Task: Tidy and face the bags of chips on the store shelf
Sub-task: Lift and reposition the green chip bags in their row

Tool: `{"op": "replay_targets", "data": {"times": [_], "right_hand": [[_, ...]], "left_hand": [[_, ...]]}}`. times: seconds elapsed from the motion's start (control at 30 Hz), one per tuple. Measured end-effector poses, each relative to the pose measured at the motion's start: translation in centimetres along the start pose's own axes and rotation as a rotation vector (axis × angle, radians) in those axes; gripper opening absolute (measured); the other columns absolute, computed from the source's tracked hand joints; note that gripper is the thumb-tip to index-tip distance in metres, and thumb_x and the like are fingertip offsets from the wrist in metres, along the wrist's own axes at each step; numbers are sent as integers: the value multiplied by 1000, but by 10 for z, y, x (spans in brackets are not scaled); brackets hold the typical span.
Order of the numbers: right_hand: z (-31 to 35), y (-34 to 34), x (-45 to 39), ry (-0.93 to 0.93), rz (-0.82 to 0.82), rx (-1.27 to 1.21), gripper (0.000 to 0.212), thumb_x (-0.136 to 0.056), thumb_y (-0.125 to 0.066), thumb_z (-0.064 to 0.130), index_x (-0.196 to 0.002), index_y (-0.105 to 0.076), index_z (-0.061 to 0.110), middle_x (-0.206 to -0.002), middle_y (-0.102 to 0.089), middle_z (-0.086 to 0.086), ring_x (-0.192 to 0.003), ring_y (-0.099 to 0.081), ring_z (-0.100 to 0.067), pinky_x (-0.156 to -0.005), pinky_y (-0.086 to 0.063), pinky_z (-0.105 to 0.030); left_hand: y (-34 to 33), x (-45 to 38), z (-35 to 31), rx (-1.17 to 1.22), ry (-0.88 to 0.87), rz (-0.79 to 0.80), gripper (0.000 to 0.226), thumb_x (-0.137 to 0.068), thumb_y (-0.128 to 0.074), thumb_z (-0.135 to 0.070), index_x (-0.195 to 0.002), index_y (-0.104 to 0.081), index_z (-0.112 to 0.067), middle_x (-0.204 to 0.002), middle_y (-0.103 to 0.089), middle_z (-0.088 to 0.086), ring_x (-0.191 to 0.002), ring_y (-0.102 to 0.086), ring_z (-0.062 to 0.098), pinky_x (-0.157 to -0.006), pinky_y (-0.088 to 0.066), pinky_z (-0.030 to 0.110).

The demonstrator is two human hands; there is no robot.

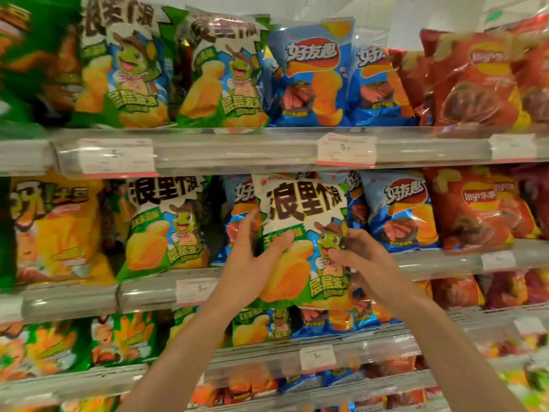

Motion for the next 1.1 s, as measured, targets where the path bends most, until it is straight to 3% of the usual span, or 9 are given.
{"op": "replay_targets", "data": {"times": [0.13, 0.23, 0.43, 0.53, 0.7, 0.8, 0.9, 1.0, 1.1], "right_hand": [[-2, -58, -7, 6, 99, 90, 78, -55, -91, 56, -119, -61, 23, -120, -71, 1, -110, -70, -20, -94, -56, -47], [6, -82, -15, 39, 118, 144, 65, -67, -83, 55, -118, -61, 21, -115, -71, -1, -105, -71, -16, -87, -58, -36], [18, -72, -55, 177, -204, 390, 38, -91, -71, 37, -116, -55, 14, -100, -61, 5, -92, -59, -10, -73, -47, -14], [-1, -87, -79, 141, -135, 424, 53, -89, -69, 46, -127, -49, 14, -111, -64, 3, -105, -61, -16, -92, -51, -32], [-20, -103, -97, 55, -81, 313, 37, -98, -64, 26, -128, -49, 10, -90, -67, 3, -73, -66, -4, -57, -49, -12], [-18, -87, -100, 49, -121, 343, 39, -94, -69, 28, -125, -57, 8, -103, -72, -1, -100, -69, -20, -79, -49, -27], [-3, -53, -98, 27, -149, 345, 41, -93, -70, 26, -130, -56, 14, -110, -71, 0, -104, -67, -21, -89, -51, -36], [15, -6, -94, 57, -164, 368, 37, -94, -69, 24, -128, -58, 14, -108, -71, 0, -96, -66, -15, -82, -48, -32], [21, 45, -86, 48, -221, 373, 32, -95, -68, 26, -122, -58, 14, -101, -69, 0, -92, -66, -18, -81, -46, -35]], "left_hand": [[59, 18, 4, -14, 7, -88, 77, -77, -72, -55, -143, -34, -50, -134, -55, -17, -118, -58, 2, -95, -55, 33], [98, 25, 7, -40, -1, -179, 71, -82, -71, -49, -143, -34, -46, -135, -52, -17, -120, -56, 5, -88, -54, 20], [145, 31, 8, -68, -12, -288, 78, -78, -72, -56, -145, -31, -49, -140, -52, -14, -119, -60, 9, -92, -56, 39], [151, 33, 7, -78, -26, -289, 76, -79, -73, -56, -142, -31, -55, -141, -52, -12, -117, -61, 6, -91, -58, 40], [148, 32, 8, -98, -37, -282, 76, -80, -72, -56, -143, -30, -55, -141, -52, -12, -118, -61, 8, -92, -57, 43], [139, 29, 6, -107, -52, -277, 74, -84, -71, -50, -146, -29, -50, -131, -54, -24, -118, -59, 4, -97, -55, 43], [127, 23, 5, -109, -59, -262, 76, -85, -70, -49, -148, -27, -50, -130, -52, -26, -119, -58, 4, -97, -54, 41], [109, 13, 5, -143, -63, -245, 79, -87, -68, -47, -152, -24, -45, -127, -51, -30, -112, -53, -15, -98, -50, 25], [84, 0, 4, -152, -68, -217, 78, -89, -67, -46, -153, -23, -44, -140, -50, -22, -125, -50, -4, -107, -43, 32]]}}
Point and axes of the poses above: each hand's wrist, its own x-axis away from the middle knuckle, its own y-axis out of the back of the hand, z = x × y, the point moved 7 cm from there along -x, towards the middle knuckle
